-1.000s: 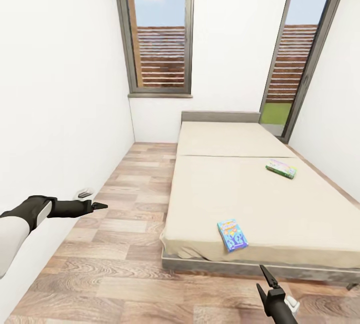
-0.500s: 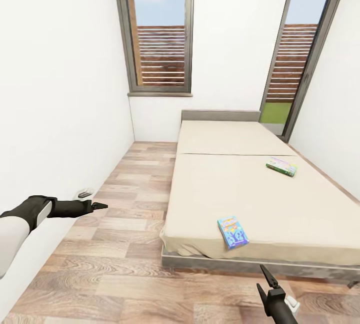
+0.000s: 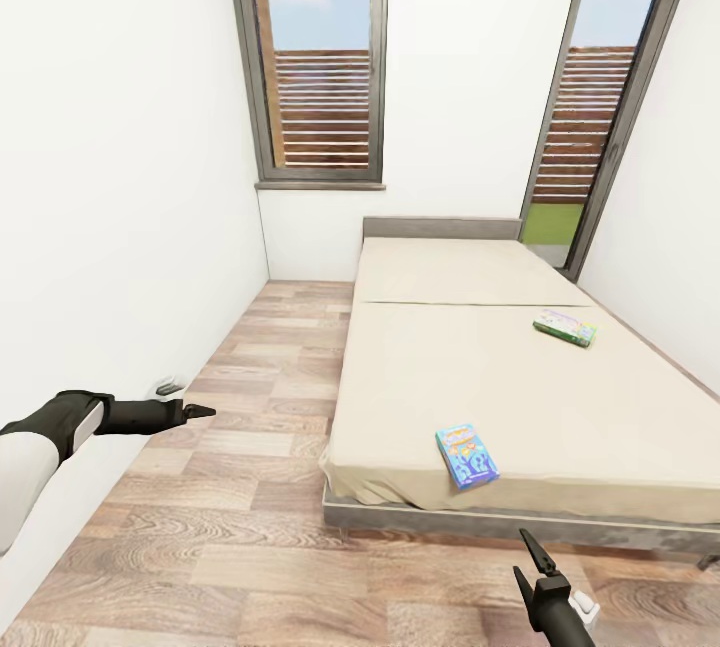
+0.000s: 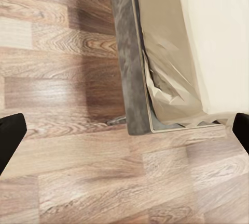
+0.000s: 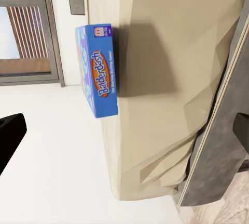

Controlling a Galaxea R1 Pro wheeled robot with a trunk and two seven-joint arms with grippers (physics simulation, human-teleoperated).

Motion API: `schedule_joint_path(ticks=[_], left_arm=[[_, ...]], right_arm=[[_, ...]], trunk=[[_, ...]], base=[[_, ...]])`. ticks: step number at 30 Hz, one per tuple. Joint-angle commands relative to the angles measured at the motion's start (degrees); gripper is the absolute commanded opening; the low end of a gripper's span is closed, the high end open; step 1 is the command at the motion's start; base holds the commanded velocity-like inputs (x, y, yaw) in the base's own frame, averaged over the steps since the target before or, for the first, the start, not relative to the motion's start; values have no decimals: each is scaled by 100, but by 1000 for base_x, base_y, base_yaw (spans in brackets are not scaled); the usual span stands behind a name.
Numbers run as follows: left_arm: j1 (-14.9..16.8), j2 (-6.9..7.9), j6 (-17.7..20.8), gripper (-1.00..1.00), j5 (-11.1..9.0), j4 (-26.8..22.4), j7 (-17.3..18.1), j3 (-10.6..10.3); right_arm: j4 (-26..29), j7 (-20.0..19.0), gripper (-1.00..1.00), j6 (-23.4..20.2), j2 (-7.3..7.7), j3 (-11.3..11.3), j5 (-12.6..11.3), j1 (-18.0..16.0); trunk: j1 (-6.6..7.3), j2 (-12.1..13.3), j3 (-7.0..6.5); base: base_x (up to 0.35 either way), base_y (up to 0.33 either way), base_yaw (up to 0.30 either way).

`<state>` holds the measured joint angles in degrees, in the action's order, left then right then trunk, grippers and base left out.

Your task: Put all the toys in the child's room - the three board games (two on the bed and one on the table), the two jigsaw puzzles on the table, and the tennis ball on the table - inside the toy box on the table in the child's room.

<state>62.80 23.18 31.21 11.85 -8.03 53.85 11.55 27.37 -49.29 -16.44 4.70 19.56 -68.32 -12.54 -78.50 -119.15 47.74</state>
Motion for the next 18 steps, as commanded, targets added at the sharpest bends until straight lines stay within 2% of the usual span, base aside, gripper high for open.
schedule_joint_path(ticks=[1,11,18], left_arm=[[3,-1,41,100,52,-6,26,51],[-14,2,-14,100,21,0,74,58],[-59,-3,-27,100,3,3,75,55]], right_arm=[[-3,-11,100,-54,-1,4,-50,-3],[-1,-11,100,-53,-4,4,-50,-3],[1,-5,100,-53,-4,1,-50,-3]], trunk=[[1,-2,5],[1,-2,5],[1,-2,5]], base=[[0,0,0],[7,0,0],[215,0,0]])
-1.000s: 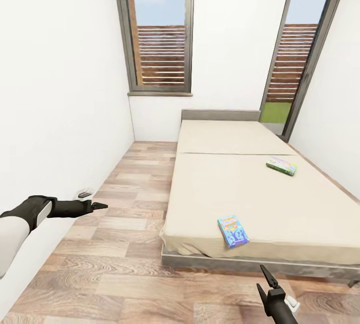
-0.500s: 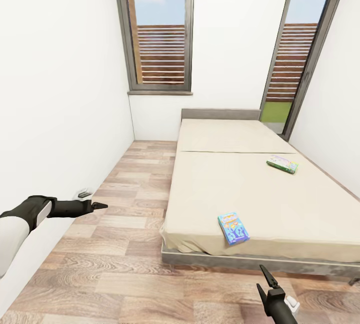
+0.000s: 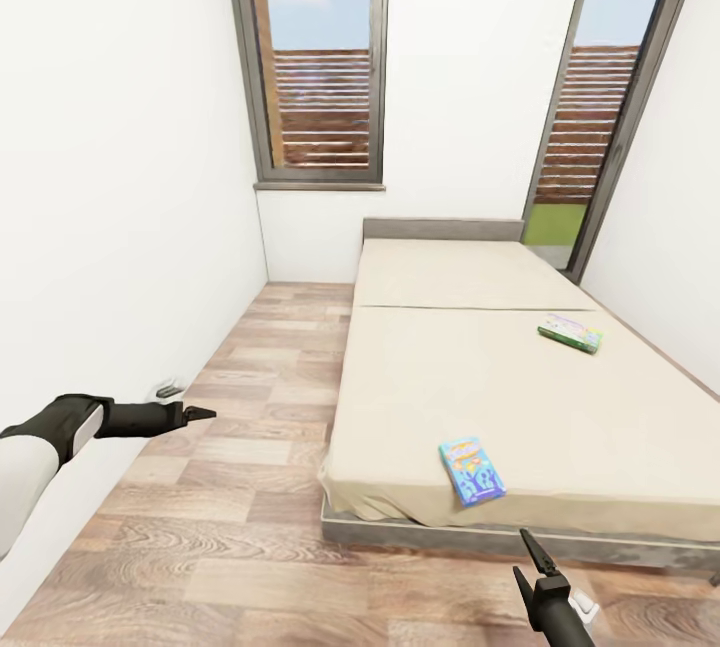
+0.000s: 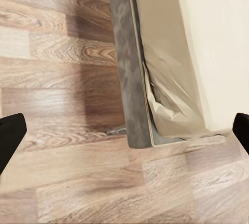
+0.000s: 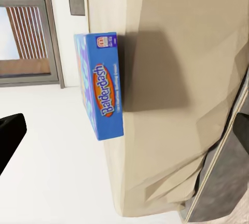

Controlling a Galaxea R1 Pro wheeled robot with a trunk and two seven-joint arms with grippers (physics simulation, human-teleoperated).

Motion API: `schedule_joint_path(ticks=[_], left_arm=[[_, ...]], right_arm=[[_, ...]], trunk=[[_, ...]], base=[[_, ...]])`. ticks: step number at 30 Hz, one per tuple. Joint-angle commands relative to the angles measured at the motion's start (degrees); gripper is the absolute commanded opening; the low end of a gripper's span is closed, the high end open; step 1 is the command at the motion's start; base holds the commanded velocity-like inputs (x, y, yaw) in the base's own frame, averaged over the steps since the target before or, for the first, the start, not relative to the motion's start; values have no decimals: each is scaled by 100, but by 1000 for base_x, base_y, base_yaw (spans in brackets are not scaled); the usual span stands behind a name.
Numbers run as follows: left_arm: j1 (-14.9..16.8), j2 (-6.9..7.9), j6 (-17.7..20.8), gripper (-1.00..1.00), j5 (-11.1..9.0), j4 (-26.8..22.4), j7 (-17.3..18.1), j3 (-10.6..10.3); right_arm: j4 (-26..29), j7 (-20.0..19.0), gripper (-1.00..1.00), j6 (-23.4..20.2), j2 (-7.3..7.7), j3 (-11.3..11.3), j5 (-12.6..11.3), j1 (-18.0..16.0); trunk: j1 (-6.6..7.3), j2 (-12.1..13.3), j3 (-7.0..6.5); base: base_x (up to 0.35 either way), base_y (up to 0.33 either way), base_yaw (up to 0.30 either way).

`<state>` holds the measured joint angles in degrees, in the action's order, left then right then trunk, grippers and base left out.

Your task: Put all the toys in the child's room - the three board games (two on the bed and one on the table), the two jigsaw puzzles on the table, and the tennis ball on the table - inside the toy box on the table in the child's room.

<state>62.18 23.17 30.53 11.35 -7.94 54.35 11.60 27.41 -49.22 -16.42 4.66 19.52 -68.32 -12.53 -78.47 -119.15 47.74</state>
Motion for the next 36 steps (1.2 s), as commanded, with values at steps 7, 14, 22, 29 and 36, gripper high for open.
schedule_joint_path(ticks=[7,14,22,29,36], left_arm=[[-4,-5,34,100,64,-6,25,50],[-4,-5,27,100,54,-6,34,49],[-4,-2,26,100,44,-6,40,53],[-4,3,36,100,38,-6,40,53],[-4,2,58,100,34,-6,40,53]], right_arm=[[1,-3,100,-54,0,1,-46,-3],[2,4,100,-54,0,-2,-46,-3],[1,14,100,-93,0,-9,-43,-3],[-6,33,100,-128,-2,-20,-42,-3],[-7,42,100,-141,-8,-27,-41,-11]], trunk=[[-2,-2,6],[-2,-2,6],[-2,-2,6],[-2,-2,6],[-134,-243,113]], base=[[146,0,0],[137,95,0],[35,26,0],[3,2,0],[0,0,0]])
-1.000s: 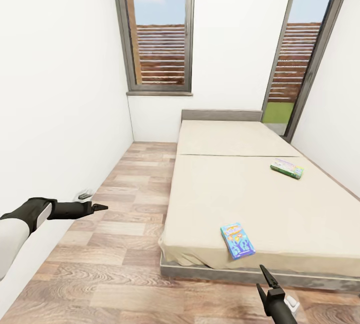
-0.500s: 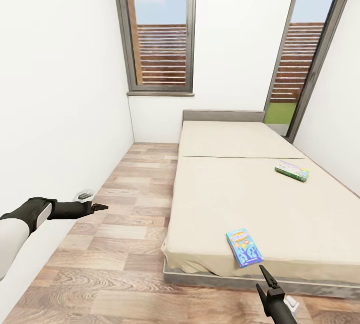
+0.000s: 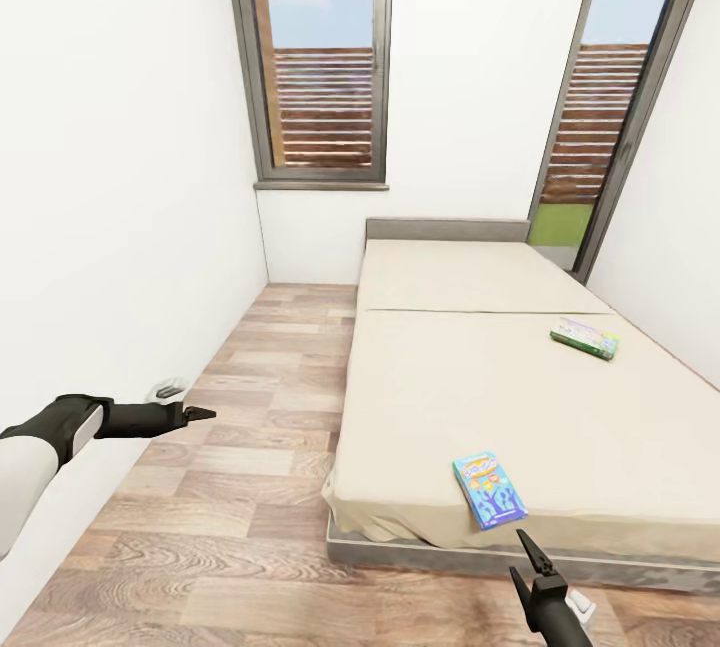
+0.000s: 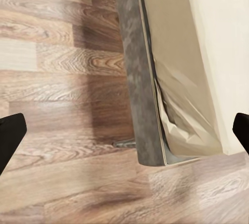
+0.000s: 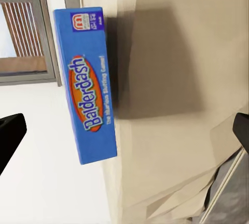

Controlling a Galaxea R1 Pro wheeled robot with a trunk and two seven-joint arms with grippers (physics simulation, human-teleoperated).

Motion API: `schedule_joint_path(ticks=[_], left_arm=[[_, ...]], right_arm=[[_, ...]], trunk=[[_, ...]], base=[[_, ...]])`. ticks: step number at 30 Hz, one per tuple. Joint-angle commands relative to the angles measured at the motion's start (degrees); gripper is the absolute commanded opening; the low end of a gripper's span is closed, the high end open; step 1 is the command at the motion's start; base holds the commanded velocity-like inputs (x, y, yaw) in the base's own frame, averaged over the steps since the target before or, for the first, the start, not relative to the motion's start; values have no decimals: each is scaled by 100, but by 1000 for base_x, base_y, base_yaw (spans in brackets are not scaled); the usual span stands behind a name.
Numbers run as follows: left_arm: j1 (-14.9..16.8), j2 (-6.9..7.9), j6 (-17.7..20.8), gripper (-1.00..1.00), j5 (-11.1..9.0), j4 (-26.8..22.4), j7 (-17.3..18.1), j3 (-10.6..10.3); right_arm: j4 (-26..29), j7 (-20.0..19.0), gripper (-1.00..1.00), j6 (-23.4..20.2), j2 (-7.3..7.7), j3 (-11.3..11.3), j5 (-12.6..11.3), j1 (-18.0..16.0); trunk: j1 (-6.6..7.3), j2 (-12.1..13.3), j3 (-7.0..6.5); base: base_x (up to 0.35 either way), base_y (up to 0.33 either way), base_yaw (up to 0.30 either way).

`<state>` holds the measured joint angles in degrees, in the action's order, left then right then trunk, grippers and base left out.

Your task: Put all the toys in the child's room - the three board games (two on the bed and one on the table), the two jigsaw puzzles on the table, and the tennis ball on the table - inside the toy box on the table in the child's room.

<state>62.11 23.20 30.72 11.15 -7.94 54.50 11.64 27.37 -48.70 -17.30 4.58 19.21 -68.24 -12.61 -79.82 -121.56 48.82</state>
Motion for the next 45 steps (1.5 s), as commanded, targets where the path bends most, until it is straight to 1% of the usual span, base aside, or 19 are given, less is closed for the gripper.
schedule_joint_path(ticks=[1,11,18,38,45], left_arm=[[3,-1,46,100,54,-6,25,49],[3,0,48,100,53,-6,33,57],[3,0,50,100,61,-6,34,52],[3,2,56,100,46,-10,48,63],[3,4,87,100,45,-14,51,81]], right_arm=[[-3,-10,100,-54,0,3,-49,-4],[-3,-9,100,-54,-1,-2,-43,-7],[-2,-14,100,-54,-1,-4,-39,-9],[2,-17,100,-54,-1,-5,-31,-14],[4,-17,100,-54,-1,-5,-23,-14]], trunk=[[1,-2,5],[1,-2,5],[1,-2,5],[1,-2,5],[155,278,-120]], base=[[0,0,0],[0,1,0],[0,126,0],[26,45,0],[1,2,0]])
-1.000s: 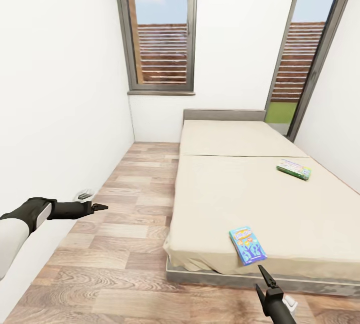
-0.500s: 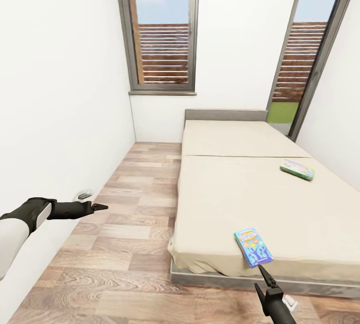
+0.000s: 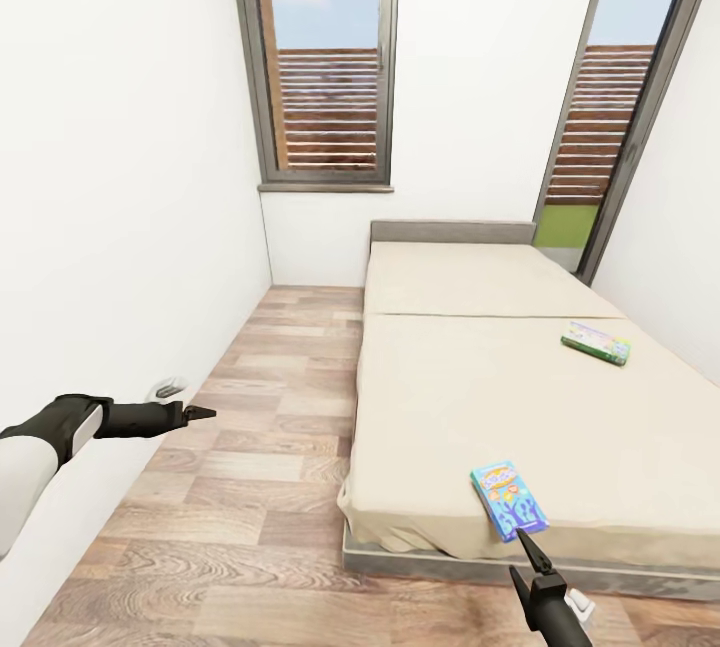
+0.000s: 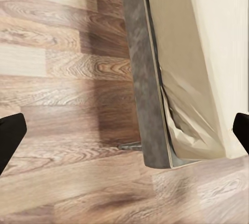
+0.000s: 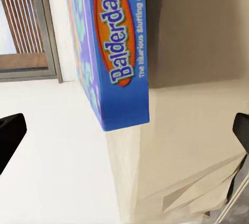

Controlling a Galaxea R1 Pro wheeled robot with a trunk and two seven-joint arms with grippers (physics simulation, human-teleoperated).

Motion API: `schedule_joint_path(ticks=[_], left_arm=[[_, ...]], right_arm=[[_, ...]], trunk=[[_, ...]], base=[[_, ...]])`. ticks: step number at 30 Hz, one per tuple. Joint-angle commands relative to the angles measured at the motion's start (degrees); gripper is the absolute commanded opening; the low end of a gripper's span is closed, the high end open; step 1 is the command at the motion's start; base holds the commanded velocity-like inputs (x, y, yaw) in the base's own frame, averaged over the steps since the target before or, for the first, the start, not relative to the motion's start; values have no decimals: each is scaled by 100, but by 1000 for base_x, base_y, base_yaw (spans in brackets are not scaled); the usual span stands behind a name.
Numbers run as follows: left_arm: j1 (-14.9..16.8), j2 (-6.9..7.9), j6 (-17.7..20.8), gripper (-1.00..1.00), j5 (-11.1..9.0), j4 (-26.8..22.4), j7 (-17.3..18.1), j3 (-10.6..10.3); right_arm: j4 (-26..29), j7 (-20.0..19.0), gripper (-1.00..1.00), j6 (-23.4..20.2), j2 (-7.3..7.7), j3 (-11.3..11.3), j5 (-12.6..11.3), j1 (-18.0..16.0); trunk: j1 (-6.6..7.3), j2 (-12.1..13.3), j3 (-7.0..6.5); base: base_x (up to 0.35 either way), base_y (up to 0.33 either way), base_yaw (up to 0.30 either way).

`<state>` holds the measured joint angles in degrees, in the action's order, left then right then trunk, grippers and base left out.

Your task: Put all the toys in the child's room - the three board games (two on the bed and one on the table), the two jigsaw puzzles on the table, and the tennis ball on the table - inside the toy box on the table in the child's room.

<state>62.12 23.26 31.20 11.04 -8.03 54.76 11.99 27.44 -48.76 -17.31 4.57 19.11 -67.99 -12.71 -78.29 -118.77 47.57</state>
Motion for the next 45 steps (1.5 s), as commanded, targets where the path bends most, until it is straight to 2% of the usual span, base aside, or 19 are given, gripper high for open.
schedule_joint_path(ticks=[1,3,36,40,45], left_arm=[[2,-3,38,100,56,-7,26,47],[2,-4,40,100,56,-7,26,48],[2,-14,-15,100,67,-5,17,42],[2,-14,-7,100,65,-6,17,41],[2,-14,6,100,65,-6,17,41]], right_arm=[[-5,-10,100,-53,0,5,-48,-3],[-4,-10,100,-53,0,5,-48,-3],[-5,-10,100,-44,0,5,-48,-3],[-3,-10,100,-44,0,5,-48,-5],[-5,-10,100,-44,0,5,-48,-3]], trunk=[[23,39,-13],[67,120,-49],[67,120,-49],[-20,-41,23],[-20,-41,23]], base=[[0,0,0],[0,0,0],[56,-1,0],[4,0,0],[1,0,0]])
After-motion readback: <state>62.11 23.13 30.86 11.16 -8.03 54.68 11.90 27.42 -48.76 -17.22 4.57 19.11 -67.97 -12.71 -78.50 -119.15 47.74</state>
